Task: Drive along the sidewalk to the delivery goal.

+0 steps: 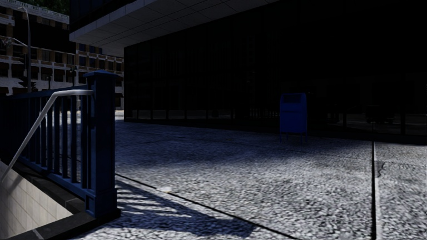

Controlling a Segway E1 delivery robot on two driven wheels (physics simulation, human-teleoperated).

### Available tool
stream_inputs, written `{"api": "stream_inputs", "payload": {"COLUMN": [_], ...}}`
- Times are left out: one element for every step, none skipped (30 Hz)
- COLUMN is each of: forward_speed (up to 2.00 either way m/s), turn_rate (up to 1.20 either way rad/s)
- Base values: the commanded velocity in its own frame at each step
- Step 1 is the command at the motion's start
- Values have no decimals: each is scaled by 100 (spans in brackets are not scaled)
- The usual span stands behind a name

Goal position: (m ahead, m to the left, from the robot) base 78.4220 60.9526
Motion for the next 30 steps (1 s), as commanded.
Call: {"api": "stream_inputs", "payload": {"forward_speed": [93, 93, 94, 94, 94, 94, 94, 94, 94, 94, 94, 94, 94, 94, 94, 94, 94, 94, 94, 94, 94, 94, 94, 94, 97, 113, 124, 138, 138, 151], "turn_rate": [-39, -47, -50, -50, -53, -58, -60, -60, -61, -61, -61, -61, -61, -61, -55, -51, -50, -50, -49, -49, -3, 0, 0, 0, 0, 0, 0, 0, 0, 0]}}
